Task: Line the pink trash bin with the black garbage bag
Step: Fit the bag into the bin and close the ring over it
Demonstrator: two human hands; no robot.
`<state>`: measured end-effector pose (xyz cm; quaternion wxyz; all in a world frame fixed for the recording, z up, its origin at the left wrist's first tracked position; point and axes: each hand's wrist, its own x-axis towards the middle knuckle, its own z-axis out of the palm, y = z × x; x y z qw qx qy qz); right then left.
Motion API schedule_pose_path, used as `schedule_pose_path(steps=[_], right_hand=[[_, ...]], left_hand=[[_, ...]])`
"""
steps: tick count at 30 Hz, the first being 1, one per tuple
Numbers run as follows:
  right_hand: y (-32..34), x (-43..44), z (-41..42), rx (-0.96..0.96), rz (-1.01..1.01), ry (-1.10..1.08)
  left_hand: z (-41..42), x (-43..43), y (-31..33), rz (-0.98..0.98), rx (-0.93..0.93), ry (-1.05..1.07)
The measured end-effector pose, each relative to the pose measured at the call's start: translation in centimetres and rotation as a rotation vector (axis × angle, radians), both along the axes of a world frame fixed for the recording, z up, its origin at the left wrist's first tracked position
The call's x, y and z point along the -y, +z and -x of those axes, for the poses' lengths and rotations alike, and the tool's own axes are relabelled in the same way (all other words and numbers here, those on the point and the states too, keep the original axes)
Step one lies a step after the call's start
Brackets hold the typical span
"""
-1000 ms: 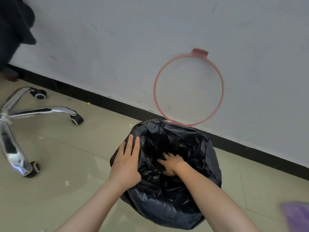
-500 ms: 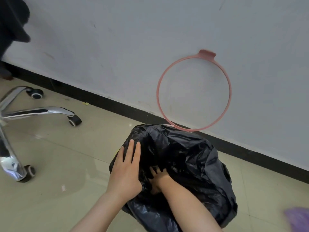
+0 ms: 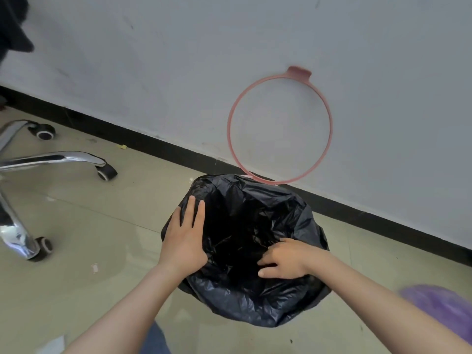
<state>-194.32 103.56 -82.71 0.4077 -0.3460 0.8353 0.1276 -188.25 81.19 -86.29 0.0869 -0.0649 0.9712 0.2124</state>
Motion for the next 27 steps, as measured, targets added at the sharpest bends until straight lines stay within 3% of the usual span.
schedule_pose_path(steps=[9, 15, 18, 20, 22, 24, 27], right_hand=[[0.2, -1.6, -2.0, -0.051, -0.200, 0.041], [0.9, -0.7, -2.0, -0.329, 0.066, 0.202], [1.0, -1.0, -1.0, -0.342, -0.155, 0.271], [1.0, -1.0, -0.5, -0.294, -0.434, 0.231], [1.0, -0.7, -0.1, -0.279, -0.505, 0.203], [1.1, -0.4, 0.6, -0.337, -0.353, 0.212], [1.3, 0.3, 2.3, -0.512, -0.112, 0.279]], left_hand=[[0.0, -0.2, 1.1, 0.202, 0.064, -0.094], [0.3, 0.0, 2.0, 0.411, -0.198, -0.551], [1.8, -0.3, 2.4, 0.517, 0.066, -0.731], [2.6, -0.4, 2.8, 0.674, 0.271, -0.712], [3.2, -0.9, 3.0, 0.758, 0.358, -0.686], [3.6, -1.7, 3.0, 0.748, 0.260, -0.693], [5.5, -2.9, 3.0, 0.717, -0.049, -0.715]])
